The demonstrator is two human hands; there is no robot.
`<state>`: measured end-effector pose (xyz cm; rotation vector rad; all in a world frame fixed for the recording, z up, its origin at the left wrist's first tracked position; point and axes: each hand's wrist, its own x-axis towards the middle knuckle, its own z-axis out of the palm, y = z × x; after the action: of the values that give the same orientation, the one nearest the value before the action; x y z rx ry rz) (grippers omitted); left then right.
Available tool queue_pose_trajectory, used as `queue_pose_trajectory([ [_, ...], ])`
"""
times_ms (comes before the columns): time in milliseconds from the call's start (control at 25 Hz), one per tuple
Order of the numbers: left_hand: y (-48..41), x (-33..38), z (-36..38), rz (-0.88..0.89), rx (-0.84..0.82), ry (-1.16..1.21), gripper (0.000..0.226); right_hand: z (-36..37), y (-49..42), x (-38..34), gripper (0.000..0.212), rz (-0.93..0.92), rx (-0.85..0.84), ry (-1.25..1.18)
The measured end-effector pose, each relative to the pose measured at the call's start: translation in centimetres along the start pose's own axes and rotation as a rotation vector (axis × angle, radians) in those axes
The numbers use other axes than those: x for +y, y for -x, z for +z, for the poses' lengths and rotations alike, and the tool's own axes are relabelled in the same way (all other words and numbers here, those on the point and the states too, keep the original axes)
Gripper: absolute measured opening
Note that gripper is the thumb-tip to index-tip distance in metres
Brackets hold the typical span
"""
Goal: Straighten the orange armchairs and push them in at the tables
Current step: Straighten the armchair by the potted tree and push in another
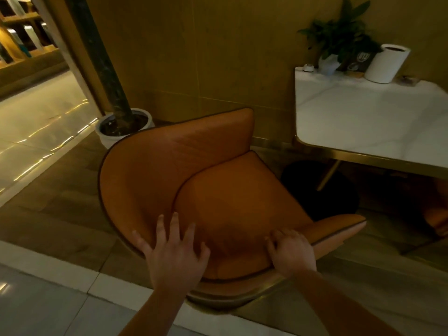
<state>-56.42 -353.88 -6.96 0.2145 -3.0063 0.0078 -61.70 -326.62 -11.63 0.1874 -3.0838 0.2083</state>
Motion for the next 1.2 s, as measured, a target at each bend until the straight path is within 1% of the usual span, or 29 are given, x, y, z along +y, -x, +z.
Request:
queue_pose_trajectory([
  [120,-0.7,-0.5,0.3,0.015,0.049,0.032,0.053,0.2,-0.3,-0.4,0.04,0.032,-0.013,-0.008],
  [280,-3.2,-1.9,0.7,0.051,0.101,0.015,0.054,0.4,-2.0,-1.8,0.036,0.05,0.048,-0.035],
  [400,-6.0,-2.8,0.9,0.06,0.094,-0.01,0.055,0.8,-4.1,-2.7,0.033,0.057,0.075,-0.034],
  [560,-9.7,-3.2,1.3,0.09,0.083,-0.048,0.053,1.1,-7.1,-3.2,0.037,0.067,0.074,-0.036],
  [720,-14.3,-3.4,2.0,0.108,0.102,-0.063,0.057,1.6,-11.3,-3.3,0.035,0.056,0.095,-0.025],
  [920,-20.4,-2.9,2.8,0.092,0.127,-0.076,0.061,2.4,-17.3,-2.6,0.035,0.061,0.123,-0.005],
  [1200,-27.6,-1.5,3.4,0.056,0.076,-0.134,0.067,2.3,-24.6,-1.7,0.034,0.054,0.106,-0.01],
])
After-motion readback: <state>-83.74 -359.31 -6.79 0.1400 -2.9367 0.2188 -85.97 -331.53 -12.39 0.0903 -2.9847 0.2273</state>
